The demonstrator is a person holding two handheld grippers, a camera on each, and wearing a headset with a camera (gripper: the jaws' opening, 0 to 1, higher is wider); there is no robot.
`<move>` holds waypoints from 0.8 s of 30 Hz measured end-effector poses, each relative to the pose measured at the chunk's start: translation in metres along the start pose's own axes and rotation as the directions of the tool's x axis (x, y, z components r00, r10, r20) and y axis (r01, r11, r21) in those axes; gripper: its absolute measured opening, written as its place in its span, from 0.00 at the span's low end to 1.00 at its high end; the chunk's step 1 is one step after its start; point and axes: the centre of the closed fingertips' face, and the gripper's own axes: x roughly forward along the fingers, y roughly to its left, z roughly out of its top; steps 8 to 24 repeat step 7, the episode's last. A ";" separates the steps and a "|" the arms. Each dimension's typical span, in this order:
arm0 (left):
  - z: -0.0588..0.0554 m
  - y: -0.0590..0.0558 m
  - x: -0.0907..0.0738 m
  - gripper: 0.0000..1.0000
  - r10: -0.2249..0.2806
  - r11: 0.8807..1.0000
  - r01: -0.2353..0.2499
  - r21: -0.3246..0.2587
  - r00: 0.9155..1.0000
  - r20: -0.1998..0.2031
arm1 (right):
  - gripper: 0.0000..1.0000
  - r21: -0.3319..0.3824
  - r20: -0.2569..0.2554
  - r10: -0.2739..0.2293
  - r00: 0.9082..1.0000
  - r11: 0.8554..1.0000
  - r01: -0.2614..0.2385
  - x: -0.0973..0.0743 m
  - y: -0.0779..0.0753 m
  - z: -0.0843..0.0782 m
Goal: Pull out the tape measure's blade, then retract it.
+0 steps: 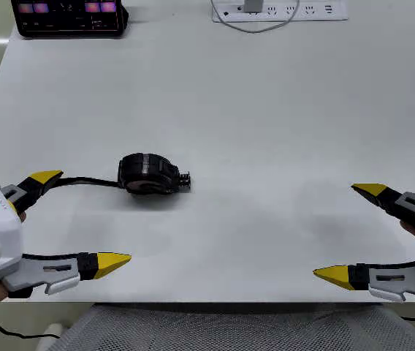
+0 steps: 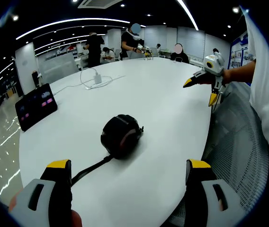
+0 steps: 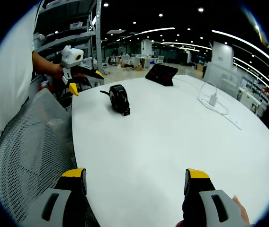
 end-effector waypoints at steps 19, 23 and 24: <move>0.000 0.000 0.000 0.98 -0.002 1.000 0.002 0.002 1.000 -0.002 | 0.84 0.002 -0.002 0.001 1.000 1.000 -0.001 0.000 0.001 0.000; 0.000 0.000 0.000 0.98 -0.002 1.000 0.002 0.002 1.000 -0.002 | 0.84 0.002 -0.002 0.001 1.000 1.000 -0.001 0.000 0.001 0.000; 0.000 0.000 0.000 0.98 -0.002 1.000 0.002 0.002 1.000 -0.002 | 0.84 0.002 -0.002 0.001 1.000 1.000 -0.001 0.000 0.001 0.000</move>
